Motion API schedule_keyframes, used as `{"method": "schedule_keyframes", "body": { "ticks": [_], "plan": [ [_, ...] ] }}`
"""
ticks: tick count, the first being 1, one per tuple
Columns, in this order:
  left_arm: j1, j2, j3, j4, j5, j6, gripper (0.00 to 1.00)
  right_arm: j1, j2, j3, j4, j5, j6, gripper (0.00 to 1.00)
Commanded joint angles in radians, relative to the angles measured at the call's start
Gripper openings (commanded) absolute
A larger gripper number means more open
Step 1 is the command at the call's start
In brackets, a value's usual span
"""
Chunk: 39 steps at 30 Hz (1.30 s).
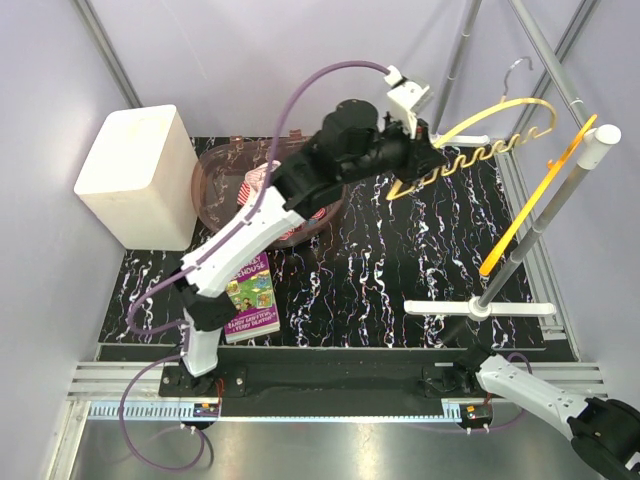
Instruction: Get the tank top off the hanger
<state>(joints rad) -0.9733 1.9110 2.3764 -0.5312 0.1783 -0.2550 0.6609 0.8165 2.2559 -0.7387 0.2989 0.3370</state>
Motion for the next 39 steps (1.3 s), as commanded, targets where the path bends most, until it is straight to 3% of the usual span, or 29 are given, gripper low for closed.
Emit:
{"method": "schedule_keyframes", "body": {
  "ticks": [1,11,23,27,28,30,31,37,38,39],
  "plan": [
    [-0.022,0.035,0.073,0.314,0.038,0.034,0.0,0.003,-0.002,-0.036,-0.102,0.054,0.002,0.9],
    [-0.079,0.074,0.04,0.402,0.041,-0.013,0.0,0.002,-0.013,-0.032,-0.185,0.068,0.043,0.9],
    [-0.091,0.026,-0.102,0.333,0.062,-0.035,0.01,0.003,-0.033,-0.122,-0.199,0.062,0.092,0.91],
    [-0.09,0.0,-0.124,0.252,0.067,-0.03,0.24,0.003,-0.028,-0.156,-0.195,0.03,0.109,0.91],
    [-0.088,-0.038,-0.144,0.246,0.06,-0.027,0.37,0.003,-0.02,-0.159,-0.192,-0.007,0.106,0.91],
    [-0.084,-0.098,-0.239,0.246,0.012,-0.023,0.48,0.003,0.009,-0.163,-0.189,-0.059,0.102,0.91],
    [-0.081,-0.174,-0.271,0.249,-0.002,-0.02,0.57,0.002,0.019,-0.167,-0.186,-0.12,0.093,0.92],
    [-0.045,-0.441,-0.514,0.163,-0.129,-0.001,0.82,0.003,0.108,-0.271,-0.104,-0.438,0.103,0.94],
    [-0.039,-0.539,-0.554,0.149,-0.134,-0.012,0.99,0.002,0.121,-0.313,-0.091,-0.479,0.114,0.94],
    [-0.035,-0.587,-0.648,0.136,-0.144,-0.021,0.99,0.003,0.145,-0.34,-0.052,-0.519,0.126,0.94]
  ]
}}
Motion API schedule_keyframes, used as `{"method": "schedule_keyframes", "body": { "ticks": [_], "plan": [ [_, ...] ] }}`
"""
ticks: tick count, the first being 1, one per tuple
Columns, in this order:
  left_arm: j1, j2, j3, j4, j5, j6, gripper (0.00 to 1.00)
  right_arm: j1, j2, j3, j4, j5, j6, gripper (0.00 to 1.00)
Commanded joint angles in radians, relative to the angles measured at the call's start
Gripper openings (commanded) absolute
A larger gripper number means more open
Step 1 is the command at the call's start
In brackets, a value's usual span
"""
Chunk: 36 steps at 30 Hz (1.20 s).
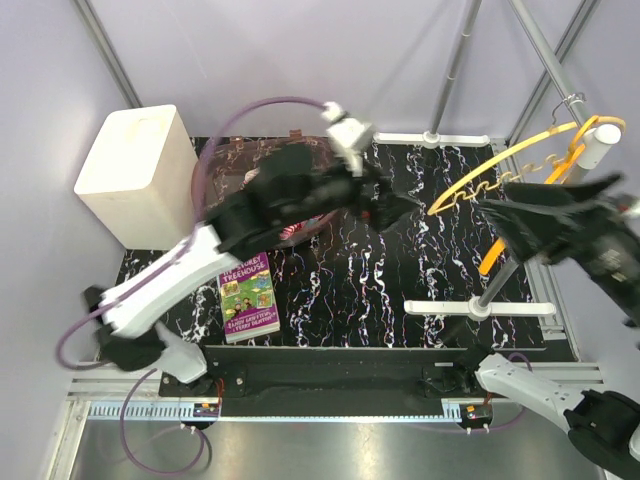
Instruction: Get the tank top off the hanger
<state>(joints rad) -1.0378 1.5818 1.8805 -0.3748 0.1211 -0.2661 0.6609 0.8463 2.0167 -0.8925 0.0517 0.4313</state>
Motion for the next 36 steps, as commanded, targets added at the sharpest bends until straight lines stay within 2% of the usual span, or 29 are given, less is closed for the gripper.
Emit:
{"method": "schedule_keyframes", "body": {
  "ticks": [1,3,5,7,8,11,13,15,17,22,25,32,36],
  "plan": [
    [0.031,-0.319,-0.205,-0.021,-0.104,-0.037,0.99,0.002,0.123,-0.131,0.127,-0.333,0.068,0.95],
    [0.036,-0.478,-0.359,-0.035,-0.118,-0.074,0.99,0.003,0.146,-0.238,0.224,-0.381,0.116,0.97],
    [0.036,-0.575,-0.464,-0.044,-0.182,-0.155,0.99,0.005,0.155,-0.353,0.3,-0.447,0.188,0.98],
    [0.038,-0.722,-0.636,-0.044,-0.215,-0.267,0.99,0.016,0.171,-0.416,0.386,-0.481,0.24,0.99],
    [0.038,-0.774,-0.743,-0.039,-0.215,-0.303,0.99,0.025,0.177,-0.471,0.408,-0.481,0.251,0.99],
    [0.038,-0.937,-0.939,-0.018,-0.221,-0.441,0.99,0.084,0.192,-0.557,0.448,-0.46,0.258,1.0],
    [0.036,-1.04,-1.029,0.008,-0.206,-0.523,0.99,0.123,0.188,-0.636,0.469,-0.438,0.27,1.0],
    [0.036,-1.097,-1.148,0.062,-0.19,-0.567,0.99,0.146,0.152,-0.709,0.523,-0.408,0.305,1.0],
    [0.036,-1.161,-1.243,0.12,-0.164,-0.614,0.99,0.169,0.081,-0.86,0.604,-0.389,0.339,1.0],
    [0.036,-1.249,-1.353,0.171,-0.127,-0.663,0.99,0.197,-0.097,-1.227,0.659,-0.29,0.431,1.0],
    [0.036,-1.292,-1.416,0.203,-0.127,-0.688,0.99,0.197,-0.232,-1.385,0.659,-0.245,0.467,1.0],
    [0.035,-1.454,-1.628,0.344,-0.133,-0.808,0.99,0.197,-0.611,-1.673,0.611,-0.081,0.725,1.0],
    [0.036,-1.577,-1.718,0.399,-0.149,-0.899,0.99,0.197,-0.7,-1.757,0.572,-0.061,0.863,1.0]
  ]
}}
